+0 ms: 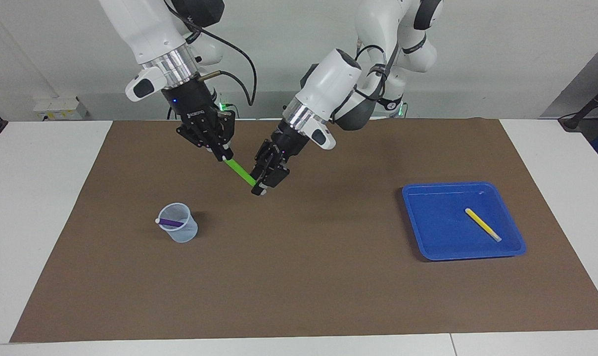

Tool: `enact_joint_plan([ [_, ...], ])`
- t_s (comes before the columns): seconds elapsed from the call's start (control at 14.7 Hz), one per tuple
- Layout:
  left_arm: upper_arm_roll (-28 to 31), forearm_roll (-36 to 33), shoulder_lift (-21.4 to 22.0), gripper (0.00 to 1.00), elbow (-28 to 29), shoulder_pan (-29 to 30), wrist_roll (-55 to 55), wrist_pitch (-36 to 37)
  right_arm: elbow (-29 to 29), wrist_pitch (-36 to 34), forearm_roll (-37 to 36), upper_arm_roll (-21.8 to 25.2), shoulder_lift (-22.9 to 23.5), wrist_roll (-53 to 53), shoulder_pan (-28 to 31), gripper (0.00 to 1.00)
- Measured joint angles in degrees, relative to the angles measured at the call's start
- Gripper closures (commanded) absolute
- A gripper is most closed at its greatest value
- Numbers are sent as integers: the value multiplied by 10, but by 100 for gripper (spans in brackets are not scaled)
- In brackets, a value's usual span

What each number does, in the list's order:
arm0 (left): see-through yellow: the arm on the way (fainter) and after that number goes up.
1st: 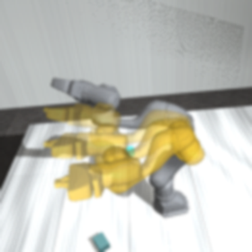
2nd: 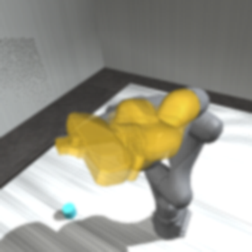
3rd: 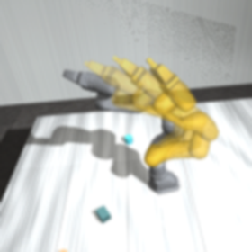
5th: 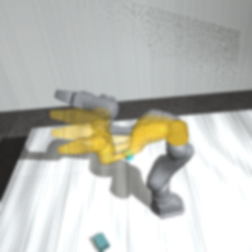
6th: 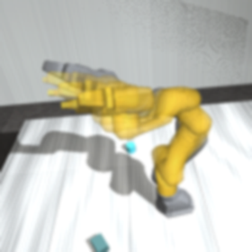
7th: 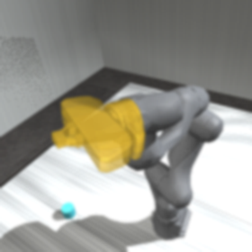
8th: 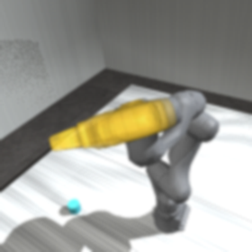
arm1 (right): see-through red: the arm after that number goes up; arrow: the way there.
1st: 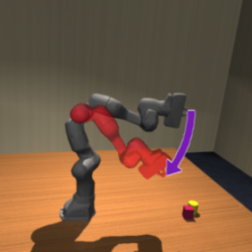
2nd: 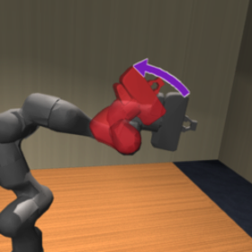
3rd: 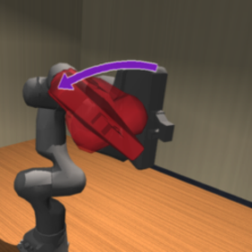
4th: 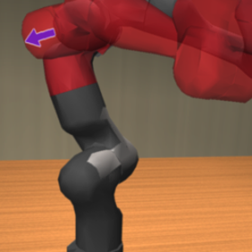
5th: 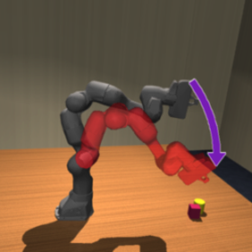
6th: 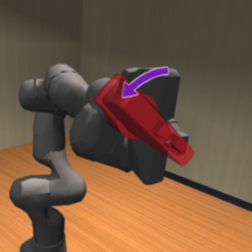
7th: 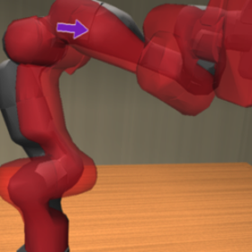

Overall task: Right arm passes pens to left for tray arrangement
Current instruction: 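Bring the green pen toward the left gripper while the left gripper approaches, then grasp the green pen tip with the left gripper and open the right gripper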

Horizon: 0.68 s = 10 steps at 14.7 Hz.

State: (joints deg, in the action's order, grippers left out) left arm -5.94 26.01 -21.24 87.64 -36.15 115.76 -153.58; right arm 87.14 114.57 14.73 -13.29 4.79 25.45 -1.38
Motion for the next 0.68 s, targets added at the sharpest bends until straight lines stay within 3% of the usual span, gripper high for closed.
enact_joint_plan([
  [0.07, 0, 0, 1, 50, -2, 0, 0, 5, 0, 0, 0, 0, 0, 0, 0, 100],
  [0.2, 0, 0, 2, 61, -4, 0, 0, 6, 0, 0, 0, 0, 0, 0, 0, 100],
  [0.54, -1, 0, 2, 58, -4, 0, 0, 6, 0, 0, 0, -1, 0, 0, 0, 100],
  [0.68, -1, 0, 2, 70, -4, 0, 0, 6, 0, 0, 0, -1, 0, 0, 0, 100],
])
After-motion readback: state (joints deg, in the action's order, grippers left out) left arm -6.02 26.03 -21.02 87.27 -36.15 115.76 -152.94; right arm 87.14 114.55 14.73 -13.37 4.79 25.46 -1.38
